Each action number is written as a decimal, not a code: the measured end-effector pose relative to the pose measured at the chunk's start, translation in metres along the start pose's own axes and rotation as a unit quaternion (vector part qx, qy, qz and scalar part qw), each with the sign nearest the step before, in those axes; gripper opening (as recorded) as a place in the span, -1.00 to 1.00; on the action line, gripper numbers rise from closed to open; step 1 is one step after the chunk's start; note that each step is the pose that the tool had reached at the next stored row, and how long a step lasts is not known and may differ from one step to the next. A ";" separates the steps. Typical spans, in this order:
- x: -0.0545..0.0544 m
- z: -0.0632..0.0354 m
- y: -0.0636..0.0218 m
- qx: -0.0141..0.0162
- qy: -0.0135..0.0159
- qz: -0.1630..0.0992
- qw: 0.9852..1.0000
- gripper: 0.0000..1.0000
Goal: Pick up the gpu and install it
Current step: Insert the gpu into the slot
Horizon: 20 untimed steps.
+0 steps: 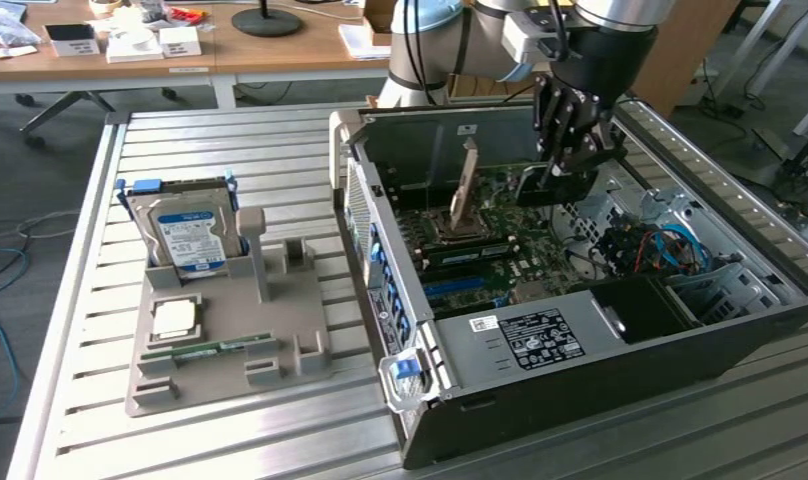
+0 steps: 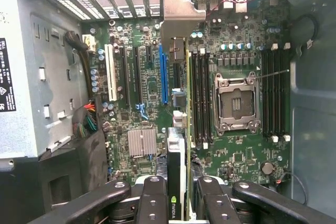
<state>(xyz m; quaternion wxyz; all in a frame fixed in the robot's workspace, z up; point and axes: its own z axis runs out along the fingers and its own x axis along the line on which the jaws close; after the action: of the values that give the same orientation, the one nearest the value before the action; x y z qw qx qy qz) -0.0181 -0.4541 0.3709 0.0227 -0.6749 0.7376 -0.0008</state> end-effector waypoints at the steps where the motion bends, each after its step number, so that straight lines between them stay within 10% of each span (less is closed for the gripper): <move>1: 0.000 0.0000 0.0006 0.000 0.000 0.000 1.000 -0.47; 20: 0.001 0.0030 0.0048 0.000 0.000 0.000 1.000 -0.47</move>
<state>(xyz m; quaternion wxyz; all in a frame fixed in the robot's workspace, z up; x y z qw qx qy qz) -0.0229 -0.4541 0.3677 0.0226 -0.6749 0.7375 -0.0008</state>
